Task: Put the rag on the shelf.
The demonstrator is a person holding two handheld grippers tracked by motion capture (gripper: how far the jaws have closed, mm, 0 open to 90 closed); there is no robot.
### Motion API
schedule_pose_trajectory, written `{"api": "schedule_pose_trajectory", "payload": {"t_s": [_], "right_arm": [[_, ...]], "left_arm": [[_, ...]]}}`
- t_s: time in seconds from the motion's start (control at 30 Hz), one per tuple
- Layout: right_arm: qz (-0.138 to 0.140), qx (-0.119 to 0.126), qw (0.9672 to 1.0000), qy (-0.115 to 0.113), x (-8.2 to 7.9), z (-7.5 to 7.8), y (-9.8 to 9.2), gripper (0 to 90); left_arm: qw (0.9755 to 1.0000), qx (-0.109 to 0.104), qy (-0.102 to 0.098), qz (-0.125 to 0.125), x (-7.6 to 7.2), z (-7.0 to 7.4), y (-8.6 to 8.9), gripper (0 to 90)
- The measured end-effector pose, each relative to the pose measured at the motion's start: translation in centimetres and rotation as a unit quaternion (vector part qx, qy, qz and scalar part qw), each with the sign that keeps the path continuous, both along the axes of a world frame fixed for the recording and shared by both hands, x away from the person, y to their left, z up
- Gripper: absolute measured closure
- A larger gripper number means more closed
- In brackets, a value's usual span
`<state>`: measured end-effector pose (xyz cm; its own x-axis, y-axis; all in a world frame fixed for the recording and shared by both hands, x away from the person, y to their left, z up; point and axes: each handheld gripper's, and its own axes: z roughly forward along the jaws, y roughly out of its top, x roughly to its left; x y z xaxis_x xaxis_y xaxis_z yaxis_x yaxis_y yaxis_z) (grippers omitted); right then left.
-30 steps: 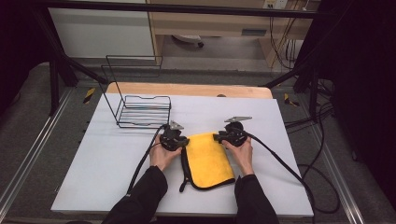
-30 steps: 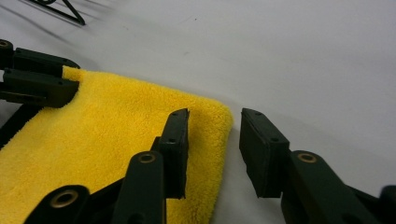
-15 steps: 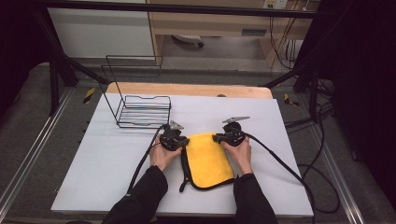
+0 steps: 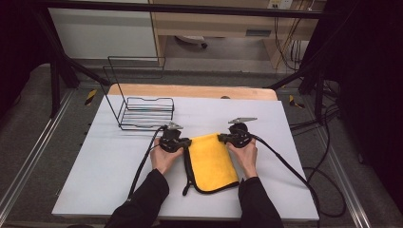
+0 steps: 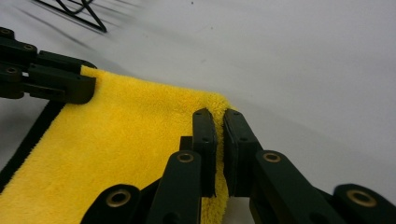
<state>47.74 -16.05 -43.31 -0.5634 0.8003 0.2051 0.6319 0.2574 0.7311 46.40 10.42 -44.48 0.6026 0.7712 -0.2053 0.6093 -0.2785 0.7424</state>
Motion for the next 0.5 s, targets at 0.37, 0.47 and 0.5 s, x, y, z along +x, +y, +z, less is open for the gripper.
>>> {"api": "schedule_pose_trajectory", "payload": {"t_s": [0.37,0.47,0.5], "right_arm": [[0.005,0.015,0.9991,-0.040,-1.7,1.9,-0.3,84.8],[0.007,0.019,0.9985,-0.052,-2.2,2.4,-0.4,84.8],[0.007,0.021,0.9983,-0.054,-2.4,2.5,-0.5,84.8]], "left_arm": [[0.9990,-0.012,-0.041,-0.010,-1.2,1.4,0.4,78.6],[0.9983,-0.022,-0.052,-0.013,-1.6,1.7,0.6,78.6],[0.9981,-0.023,-0.055,-0.014,-1.7,1.8,0.7,78.5]]}}
